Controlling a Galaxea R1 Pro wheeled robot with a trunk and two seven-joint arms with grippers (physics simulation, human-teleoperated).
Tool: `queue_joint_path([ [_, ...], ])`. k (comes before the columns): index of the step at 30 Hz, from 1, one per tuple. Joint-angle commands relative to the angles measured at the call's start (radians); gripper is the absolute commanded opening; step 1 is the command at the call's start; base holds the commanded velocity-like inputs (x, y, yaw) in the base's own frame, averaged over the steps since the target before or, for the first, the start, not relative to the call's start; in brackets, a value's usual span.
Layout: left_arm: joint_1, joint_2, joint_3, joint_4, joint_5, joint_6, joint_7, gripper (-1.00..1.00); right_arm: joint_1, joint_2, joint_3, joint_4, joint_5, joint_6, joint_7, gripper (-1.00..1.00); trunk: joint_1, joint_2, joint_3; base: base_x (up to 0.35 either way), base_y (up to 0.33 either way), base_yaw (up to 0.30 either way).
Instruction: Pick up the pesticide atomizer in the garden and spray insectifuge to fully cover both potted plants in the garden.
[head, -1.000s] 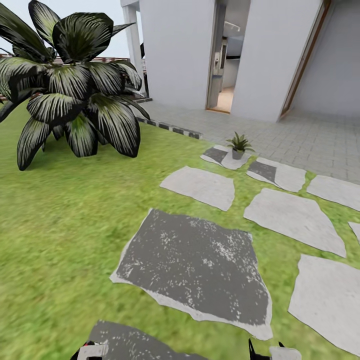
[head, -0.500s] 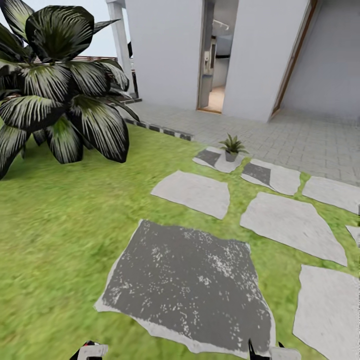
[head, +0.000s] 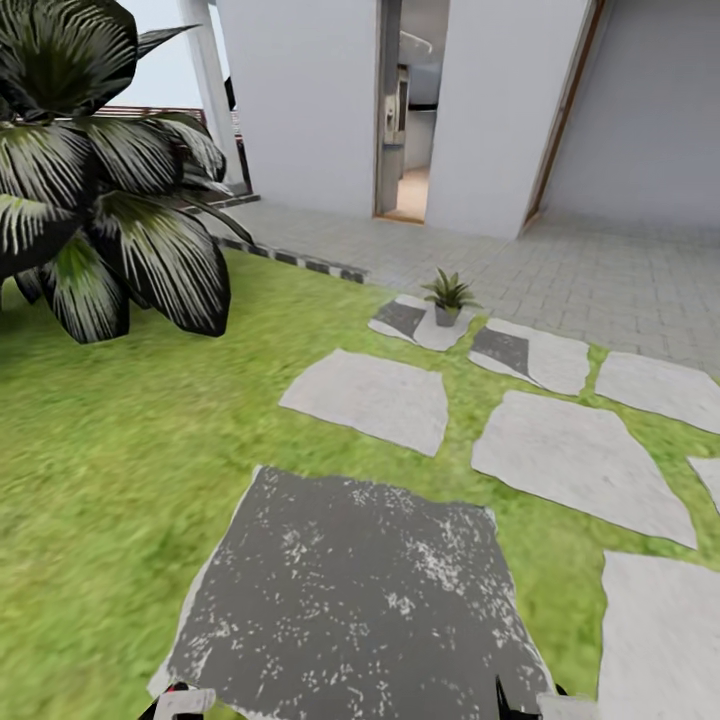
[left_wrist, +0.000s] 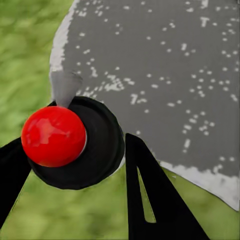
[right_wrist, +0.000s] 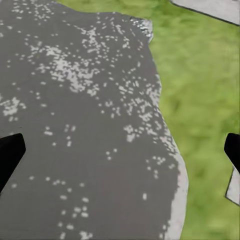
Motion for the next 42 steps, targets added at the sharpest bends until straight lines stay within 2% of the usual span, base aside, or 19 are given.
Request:
queue_joint_path([
  [1, -0.001, -0.001, 0.005, 0.001, -0.01, -0.004, 0.001, -1.0, 0.0, 0.001, 0.001, 0.001, 0.006, -0.002, -0.005, 1.0, 0.0, 0.0, -0.001, 0.337, 0.0, -0.001],
  [9, -0.001, 0.0, 0.005, 0.001, -0.009, -0.004, 0.001, -1.0, 0.0, 0.002, 0.0, 0.004, 0.006, -0.002, -0.005, 1.0, 0.0, 0.0, -0.001, 0.338, 0.0, 0.0],
  [16, -0.001, 0.0, 0.006, 0.001, -0.008, -0.004, 0.001, -1.0, 0.0, 0.001, 0.002, 0.045, 0.008, -0.002, -0.002, 1.0, 0.0, 0.0, -0.001, 0.338, 0.0, 0.0],
  [42, 0.0, 0.0, 0.006, 0.001, -0.011, -0.004, 0.001, -1.0, 0.0, 0.0, 0.002, 0.043, 0.01, -0.002, -0.003, 1.0, 0.0, 0.0, -0.001, 0.338, 0.0, 0.0],
])
